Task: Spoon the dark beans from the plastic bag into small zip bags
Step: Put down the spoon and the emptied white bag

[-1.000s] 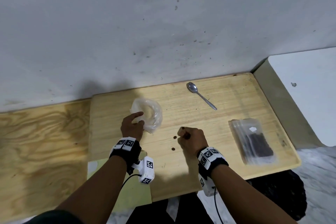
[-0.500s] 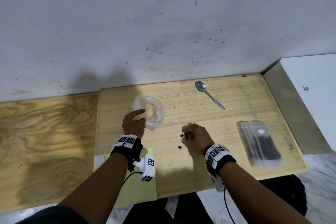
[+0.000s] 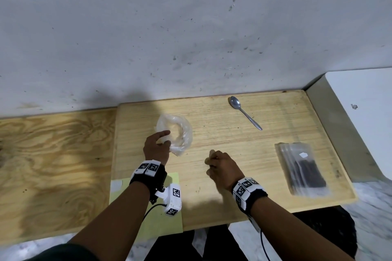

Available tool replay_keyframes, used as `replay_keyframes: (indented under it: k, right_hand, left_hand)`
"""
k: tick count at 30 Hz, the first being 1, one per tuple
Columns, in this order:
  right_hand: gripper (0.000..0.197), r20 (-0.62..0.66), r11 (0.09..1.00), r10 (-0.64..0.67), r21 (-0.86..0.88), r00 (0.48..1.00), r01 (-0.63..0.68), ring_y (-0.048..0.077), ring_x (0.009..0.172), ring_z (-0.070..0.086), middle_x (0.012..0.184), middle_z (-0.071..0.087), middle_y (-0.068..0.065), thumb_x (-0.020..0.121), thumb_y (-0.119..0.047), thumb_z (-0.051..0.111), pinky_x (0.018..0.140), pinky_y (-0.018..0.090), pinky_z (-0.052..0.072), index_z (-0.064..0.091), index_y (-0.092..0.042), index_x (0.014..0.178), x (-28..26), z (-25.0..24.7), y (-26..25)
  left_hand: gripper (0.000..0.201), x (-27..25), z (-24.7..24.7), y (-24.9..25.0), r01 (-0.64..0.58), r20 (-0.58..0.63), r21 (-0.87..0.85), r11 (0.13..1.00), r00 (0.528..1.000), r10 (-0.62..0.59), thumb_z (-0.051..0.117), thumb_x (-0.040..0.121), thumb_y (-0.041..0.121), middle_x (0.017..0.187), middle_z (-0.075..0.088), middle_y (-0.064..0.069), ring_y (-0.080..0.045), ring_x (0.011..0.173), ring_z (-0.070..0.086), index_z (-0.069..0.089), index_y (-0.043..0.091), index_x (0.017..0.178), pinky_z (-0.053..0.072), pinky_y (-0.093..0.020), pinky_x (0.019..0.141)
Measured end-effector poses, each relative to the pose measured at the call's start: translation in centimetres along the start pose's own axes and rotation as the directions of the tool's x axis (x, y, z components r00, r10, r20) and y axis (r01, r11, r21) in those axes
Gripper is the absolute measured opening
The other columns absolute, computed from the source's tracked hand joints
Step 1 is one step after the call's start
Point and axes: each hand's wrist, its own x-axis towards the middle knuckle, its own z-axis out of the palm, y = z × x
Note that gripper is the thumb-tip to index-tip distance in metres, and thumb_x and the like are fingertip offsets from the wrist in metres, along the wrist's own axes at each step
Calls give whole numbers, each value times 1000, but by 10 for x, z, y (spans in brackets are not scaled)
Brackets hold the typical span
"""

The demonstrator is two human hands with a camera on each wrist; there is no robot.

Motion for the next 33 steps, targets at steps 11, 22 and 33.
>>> replay_keyframes:
  k: [11,22,33]
  right_hand:
    - [15,60,996,94,1,994,-95,24,100,65,107,71,4,79,-11,68,89,31,52,75,-11,92,6,-14,-10]
    - [8,129,820,342,443,931,-363,18,66,70,74,71,7,73,-2,81,60,29,61,74,-7,74,21,-34,-5]
    - [27,328,-373,463,915,823,-155,12,46,47,68,50,7,86,5,39,42,18,43,59,-3,70,-11,-63,6]
  left_hand:
    - [36,1,3,-2,0,8,5,1000,1000,0,65,82,3,126,60,-6,-23,90,66,73,33,100,56,-38,87]
    - [37,0,12,-5,5,11,19,1000,1000,-6,66,81,2,123,60,-5,-28,88,67,73,34,98,57,-44,84]
    - [39,-1,21,9,-21,16,-26,999,1000,21,65,80,2,122,61,-3,-25,83,69,73,38,93,58,-46,84]
